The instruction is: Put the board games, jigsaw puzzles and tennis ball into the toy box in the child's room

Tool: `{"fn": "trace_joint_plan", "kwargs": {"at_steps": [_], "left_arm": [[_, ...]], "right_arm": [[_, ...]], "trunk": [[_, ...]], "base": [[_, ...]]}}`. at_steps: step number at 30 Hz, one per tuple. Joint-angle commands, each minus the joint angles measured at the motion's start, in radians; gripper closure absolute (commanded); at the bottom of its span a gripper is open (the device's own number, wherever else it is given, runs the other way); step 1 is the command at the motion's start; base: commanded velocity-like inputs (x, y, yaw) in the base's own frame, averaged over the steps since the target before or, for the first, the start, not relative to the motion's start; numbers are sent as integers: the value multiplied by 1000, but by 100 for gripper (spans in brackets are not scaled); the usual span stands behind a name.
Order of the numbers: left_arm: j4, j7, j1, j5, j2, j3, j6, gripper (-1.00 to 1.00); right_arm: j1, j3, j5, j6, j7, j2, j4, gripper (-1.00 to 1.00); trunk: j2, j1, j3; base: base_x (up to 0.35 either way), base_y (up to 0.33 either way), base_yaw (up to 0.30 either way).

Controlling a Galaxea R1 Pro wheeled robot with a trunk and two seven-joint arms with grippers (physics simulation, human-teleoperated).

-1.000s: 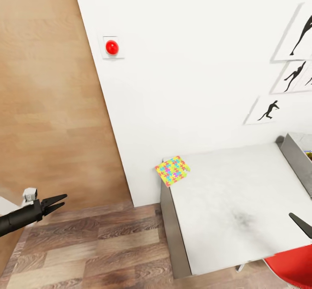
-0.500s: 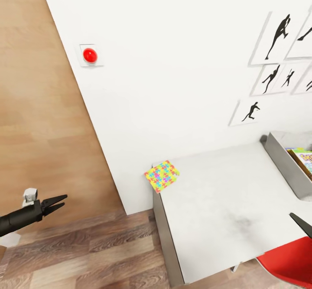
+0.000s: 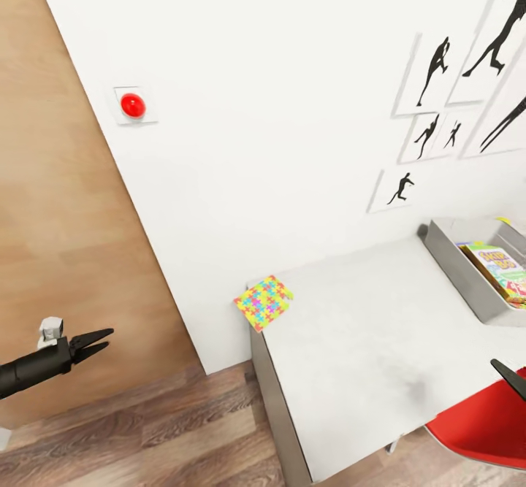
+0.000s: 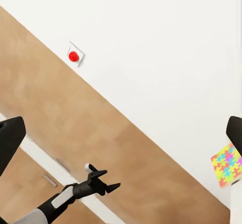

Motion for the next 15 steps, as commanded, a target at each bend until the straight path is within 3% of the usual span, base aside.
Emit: {"fn": "trace_joint_plan", "kwargs": {"at_steps": [1,15], "left_arm": [[0,-2,-1,1,0,0,4,-100],[0,-3,-1,-10,0,-1,-17,-100]], "right_arm": [[0,0,-4,11,0,0,-1,-100],[0,-1,-4,12,0,-6,7,-100]], "trunk": [[-2,1,0],[-2,1,22]], "base": [[87,60,-184],[106,50,-186]]}}
